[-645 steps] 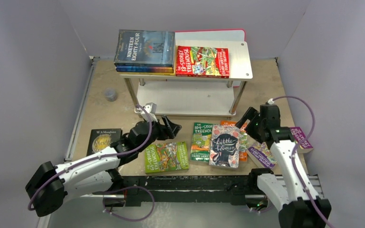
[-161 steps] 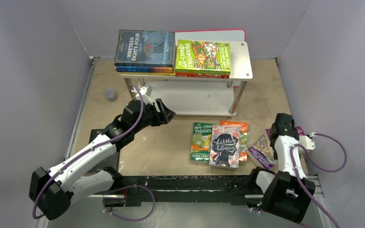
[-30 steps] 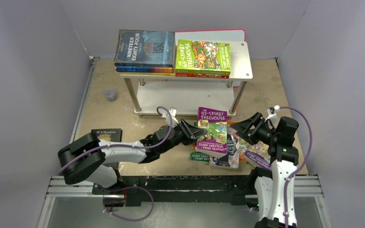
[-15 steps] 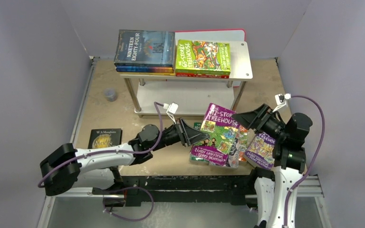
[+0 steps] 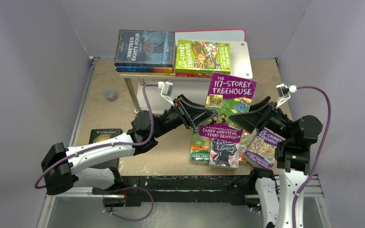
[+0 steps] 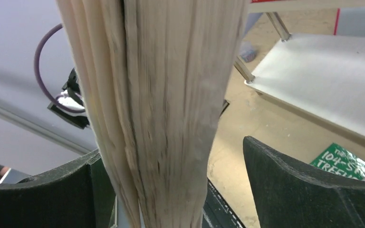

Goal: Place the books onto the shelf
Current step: Pick up the book from the center of the board.

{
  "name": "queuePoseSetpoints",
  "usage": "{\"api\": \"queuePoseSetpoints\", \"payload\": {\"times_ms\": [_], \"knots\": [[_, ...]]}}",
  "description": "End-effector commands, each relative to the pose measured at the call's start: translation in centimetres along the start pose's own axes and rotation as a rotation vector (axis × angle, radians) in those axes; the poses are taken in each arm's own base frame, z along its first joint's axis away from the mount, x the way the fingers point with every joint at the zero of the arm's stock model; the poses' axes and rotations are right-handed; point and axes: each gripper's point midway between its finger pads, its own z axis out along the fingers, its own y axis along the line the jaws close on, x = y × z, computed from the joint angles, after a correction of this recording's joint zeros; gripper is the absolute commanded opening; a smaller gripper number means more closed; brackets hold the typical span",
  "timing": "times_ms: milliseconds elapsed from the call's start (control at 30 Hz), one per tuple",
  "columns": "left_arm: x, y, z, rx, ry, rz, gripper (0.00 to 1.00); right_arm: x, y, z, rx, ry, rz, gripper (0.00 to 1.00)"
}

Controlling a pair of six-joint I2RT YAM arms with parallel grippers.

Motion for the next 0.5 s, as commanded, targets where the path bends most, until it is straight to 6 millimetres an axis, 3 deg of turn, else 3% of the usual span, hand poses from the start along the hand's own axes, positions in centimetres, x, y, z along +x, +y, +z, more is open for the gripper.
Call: {"api": "queuePoseSetpoints", "payload": {"times_ms": [0, 200, 367, 467], "knots": [[-6.1, -8.5, 1.2, 0.254, -0.189, 0.054, 0.0, -0.9, 4.0, -0.3, -0.139, -0.025, -0.088, 0.92], [-8.3, -12.0, 2.5, 0.348, -0.224, 0.076, 0.0, -1.6, 6.0, -0.6, -0.25, -0.094, -0.096, 0.86], [-8.7, -12.6, 3.1, 0.388, -0.246, 0.066, 0.0, -2.4, 6.2, -0.3, -0.269, -0.105, -0.082, 0.72], [-8.7, -12.6, 3.3, 0.391, -0.249, 0.075, 0.0, -2.6, 7.1, -0.5, -0.318, -0.123, -0.084, 0.53]]}}
